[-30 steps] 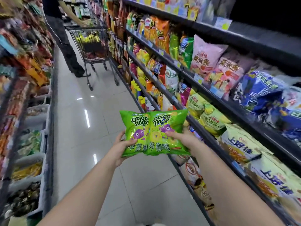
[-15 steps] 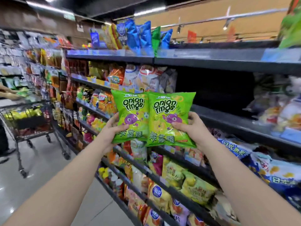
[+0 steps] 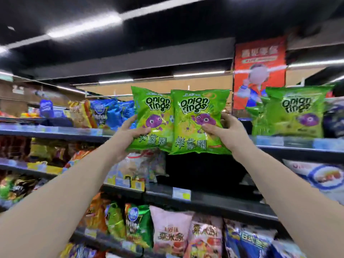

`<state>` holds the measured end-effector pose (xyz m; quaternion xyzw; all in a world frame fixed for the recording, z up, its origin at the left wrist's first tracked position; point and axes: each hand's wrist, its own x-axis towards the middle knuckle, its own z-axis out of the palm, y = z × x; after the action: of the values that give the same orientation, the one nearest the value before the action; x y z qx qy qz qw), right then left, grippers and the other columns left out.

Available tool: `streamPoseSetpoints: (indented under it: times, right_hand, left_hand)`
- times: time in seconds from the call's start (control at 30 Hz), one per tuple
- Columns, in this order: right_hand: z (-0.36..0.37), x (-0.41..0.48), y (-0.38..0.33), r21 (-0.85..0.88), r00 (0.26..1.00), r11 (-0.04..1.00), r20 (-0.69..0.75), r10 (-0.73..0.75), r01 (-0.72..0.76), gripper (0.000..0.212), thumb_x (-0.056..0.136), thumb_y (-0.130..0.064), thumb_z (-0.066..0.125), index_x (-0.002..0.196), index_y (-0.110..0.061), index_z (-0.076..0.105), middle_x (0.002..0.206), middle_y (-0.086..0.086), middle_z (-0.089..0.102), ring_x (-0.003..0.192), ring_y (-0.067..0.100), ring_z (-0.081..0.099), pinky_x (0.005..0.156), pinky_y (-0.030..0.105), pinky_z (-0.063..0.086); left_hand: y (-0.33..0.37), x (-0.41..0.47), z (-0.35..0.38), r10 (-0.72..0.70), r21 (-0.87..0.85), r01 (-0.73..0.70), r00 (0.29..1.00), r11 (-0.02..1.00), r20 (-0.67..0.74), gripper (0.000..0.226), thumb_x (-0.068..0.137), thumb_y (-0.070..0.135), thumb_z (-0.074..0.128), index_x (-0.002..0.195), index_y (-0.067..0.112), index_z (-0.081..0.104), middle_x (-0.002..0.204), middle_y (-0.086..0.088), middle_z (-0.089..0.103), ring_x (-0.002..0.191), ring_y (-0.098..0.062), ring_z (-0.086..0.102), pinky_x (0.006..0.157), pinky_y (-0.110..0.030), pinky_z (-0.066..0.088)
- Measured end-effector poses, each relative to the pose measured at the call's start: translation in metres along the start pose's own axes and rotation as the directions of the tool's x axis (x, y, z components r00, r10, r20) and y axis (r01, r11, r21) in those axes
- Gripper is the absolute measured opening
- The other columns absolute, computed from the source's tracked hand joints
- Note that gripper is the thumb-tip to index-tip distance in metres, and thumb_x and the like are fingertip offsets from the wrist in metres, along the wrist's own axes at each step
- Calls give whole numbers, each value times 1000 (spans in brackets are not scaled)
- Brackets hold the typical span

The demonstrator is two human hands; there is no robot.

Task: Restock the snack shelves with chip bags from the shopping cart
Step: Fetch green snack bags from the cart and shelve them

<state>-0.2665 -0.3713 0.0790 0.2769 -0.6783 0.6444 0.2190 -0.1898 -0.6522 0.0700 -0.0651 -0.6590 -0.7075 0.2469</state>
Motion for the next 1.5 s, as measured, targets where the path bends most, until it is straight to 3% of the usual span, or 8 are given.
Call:
streamPoseSetpoints:
  times: [0.13,0.27,0.47,0.6,0.8,0.97,1.33,1.5]
  right_hand:
    - [-27,31,-13,-132,993,990,-101,-65,51,58,72,-26,84,121,-24,52,97,-13,58,81,-5,58,68,8,43]
    - [-49,66,-15,-190,981,980,-171,-87,54,88,68,-38,85,143,-17,42,126,2,52,112,18,56,96,35,48]
    - [-76,120,-7,-337,967,941,-222,-122,41,89,70,-34,86,143,-15,39,132,6,51,111,21,57,97,41,49]
    - [-76,158,14,-487,978,872,-204,-48,-58,91,69,-36,86,142,-15,37,132,6,52,110,25,60,95,43,51]
    - [-69,201,37,-608,981,782,-190,27,-139,85,72,-35,84,140,-12,37,131,7,52,111,25,57,90,37,48]
    - [-62,230,47,-637,957,714,-209,202,-290,74,66,-36,87,119,-8,44,102,9,66,88,23,67,78,41,58]
    - [-54,261,66,-737,910,534,-334,245,-414,88,78,-10,80,145,-8,24,85,5,58,67,11,57,59,26,50]
    - [-59,263,99,-735,854,441,-401,331,-516,84,80,-15,78,142,0,24,107,10,59,72,14,57,50,23,45]
  left_hand:
    - [9,51,31,32,26,-34,997,999,76,82,66,22,87,138,33,48,112,-4,73,94,-23,71,91,-46,54]
    - [7,100,64,88,28,-91,990,995,106,97,58,29,92,142,34,44,126,-4,66,113,-26,64,106,-48,43]
    - [0,162,99,135,58,-140,988,988,81,81,76,14,82,144,29,41,112,-6,71,100,-25,69,100,-46,49]
    - [-4,203,109,130,150,-130,991,980,4,83,75,21,84,144,30,40,130,-8,61,111,-28,62,103,-49,45]
    - [-10,253,124,97,232,-81,994,969,-59,63,87,10,72,141,13,40,122,-8,61,80,-17,58,62,-28,44]
    - [-4,294,132,162,321,-150,987,935,-11,73,83,14,76,142,18,35,127,-5,57,106,-24,56,91,-38,47]
    - [3,345,145,58,540,-172,973,824,222,62,85,15,74,136,5,40,130,-22,53,119,-40,51,99,-58,44]
    - [-18,348,151,-29,617,-198,941,762,337,68,90,26,70,144,9,34,144,-15,46,121,-35,50,88,-44,44]
